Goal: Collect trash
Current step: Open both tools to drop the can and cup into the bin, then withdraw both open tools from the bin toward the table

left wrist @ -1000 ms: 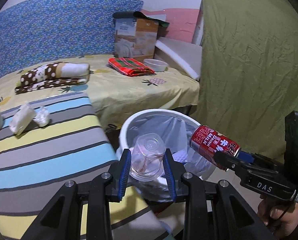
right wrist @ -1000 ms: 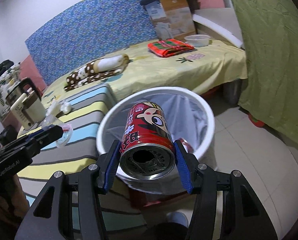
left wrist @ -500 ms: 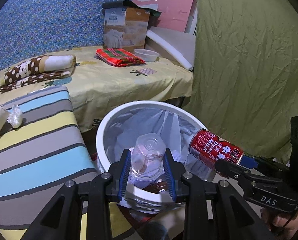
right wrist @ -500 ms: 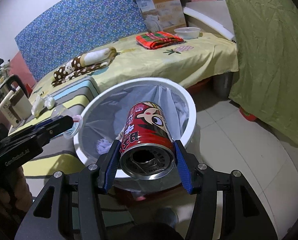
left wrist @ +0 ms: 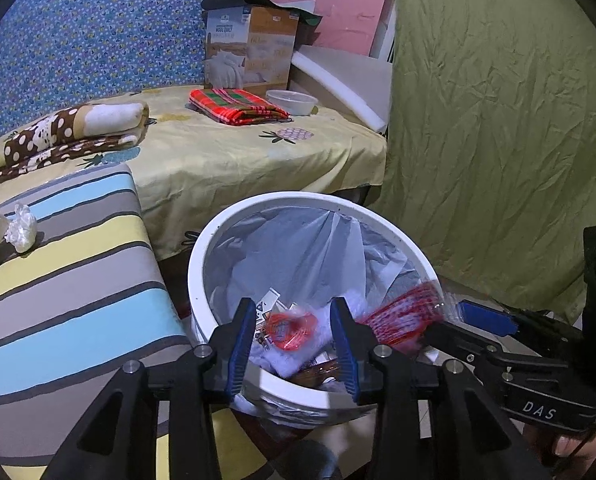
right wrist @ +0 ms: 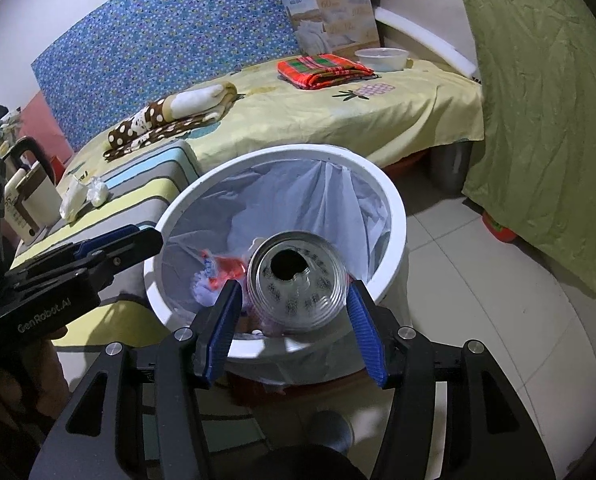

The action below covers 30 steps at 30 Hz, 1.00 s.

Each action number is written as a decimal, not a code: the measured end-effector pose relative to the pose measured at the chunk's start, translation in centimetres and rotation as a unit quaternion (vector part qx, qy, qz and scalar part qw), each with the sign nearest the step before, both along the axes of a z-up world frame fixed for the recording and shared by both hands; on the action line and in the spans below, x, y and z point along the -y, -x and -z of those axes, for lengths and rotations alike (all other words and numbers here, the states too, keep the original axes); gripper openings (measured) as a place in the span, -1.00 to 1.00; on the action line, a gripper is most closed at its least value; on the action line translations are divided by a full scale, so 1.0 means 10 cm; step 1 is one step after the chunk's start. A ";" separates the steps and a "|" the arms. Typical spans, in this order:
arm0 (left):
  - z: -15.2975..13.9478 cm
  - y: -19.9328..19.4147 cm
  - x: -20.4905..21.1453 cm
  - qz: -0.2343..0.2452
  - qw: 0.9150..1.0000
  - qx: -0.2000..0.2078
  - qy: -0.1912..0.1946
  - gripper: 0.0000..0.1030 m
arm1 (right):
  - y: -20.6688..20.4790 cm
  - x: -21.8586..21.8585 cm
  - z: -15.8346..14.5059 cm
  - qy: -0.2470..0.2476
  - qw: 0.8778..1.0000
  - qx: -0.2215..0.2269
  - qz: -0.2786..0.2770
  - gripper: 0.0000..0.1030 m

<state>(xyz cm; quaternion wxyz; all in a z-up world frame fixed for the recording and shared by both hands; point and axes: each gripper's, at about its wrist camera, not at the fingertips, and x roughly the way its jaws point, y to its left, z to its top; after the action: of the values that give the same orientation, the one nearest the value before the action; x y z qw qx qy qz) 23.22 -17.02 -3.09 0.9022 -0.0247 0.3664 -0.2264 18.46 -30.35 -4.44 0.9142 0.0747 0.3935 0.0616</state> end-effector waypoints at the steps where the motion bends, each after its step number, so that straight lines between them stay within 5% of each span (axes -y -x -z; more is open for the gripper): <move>1: -0.01 0.00 -0.01 -0.002 1.000 0.001 0.001 -0.24 | 0.01 0.00 -0.01 -0.001 1.000 0.003 0.000 0.09; 12: -0.17 0.25 -0.29 -0.029 0.999 0.011 0.008 -0.24 | 0.10 -0.07 -0.18 -0.006 0.999 0.031 -0.003 0.12; 30: -0.38 0.89 -0.94 -0.097 0.995 0.037 0.004 -0.24 | 0.34 -0.67 -0.41 -0.018 0.994 0.063 -0.089 0.12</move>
<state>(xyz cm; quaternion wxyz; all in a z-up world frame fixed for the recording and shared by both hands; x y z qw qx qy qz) 14.33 -7.65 0.71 0.9327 -0.0556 0.3277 -0.1398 15.10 -23.69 -0.33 0.9267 0.0520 0.3388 0.1542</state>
